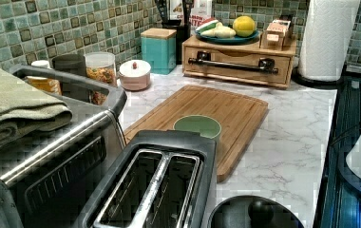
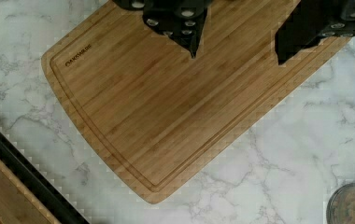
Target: Open the drawer.
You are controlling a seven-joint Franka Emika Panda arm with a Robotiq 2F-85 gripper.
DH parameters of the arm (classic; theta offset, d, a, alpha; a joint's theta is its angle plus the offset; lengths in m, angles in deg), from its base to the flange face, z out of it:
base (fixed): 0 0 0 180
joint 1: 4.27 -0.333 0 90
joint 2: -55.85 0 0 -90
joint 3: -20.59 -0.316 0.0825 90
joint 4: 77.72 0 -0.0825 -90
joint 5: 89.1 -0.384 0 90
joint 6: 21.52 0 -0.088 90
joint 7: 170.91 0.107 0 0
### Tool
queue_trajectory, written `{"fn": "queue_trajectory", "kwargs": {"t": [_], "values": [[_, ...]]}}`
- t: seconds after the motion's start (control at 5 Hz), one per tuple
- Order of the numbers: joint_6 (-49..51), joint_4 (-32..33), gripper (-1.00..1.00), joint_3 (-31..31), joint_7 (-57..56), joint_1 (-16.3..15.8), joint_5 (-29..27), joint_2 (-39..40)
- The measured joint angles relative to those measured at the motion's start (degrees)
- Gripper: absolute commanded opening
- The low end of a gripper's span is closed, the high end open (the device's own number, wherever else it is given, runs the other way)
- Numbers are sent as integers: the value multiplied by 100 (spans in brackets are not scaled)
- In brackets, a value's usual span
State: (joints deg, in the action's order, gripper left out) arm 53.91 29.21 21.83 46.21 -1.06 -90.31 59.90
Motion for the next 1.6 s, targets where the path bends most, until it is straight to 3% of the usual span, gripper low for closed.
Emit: {"fn": "queue_trajectory", "kwargs": {"t": [0.4, 0.6, 0.8, 1.2, 1.6], "values": [[-148, 45, 100, 4, 0, 0, 0, 16], [-783, 325, 100, 22, -612, 2, -3, -34], [-1852, 990, 100, 63, -2045, 8, -3, -249], [-1418, 1673, 100, 402, -4897, 122, -47, -319], [-2775, 1818, 100, 1074, -6000, 332, -45, 51]]}}
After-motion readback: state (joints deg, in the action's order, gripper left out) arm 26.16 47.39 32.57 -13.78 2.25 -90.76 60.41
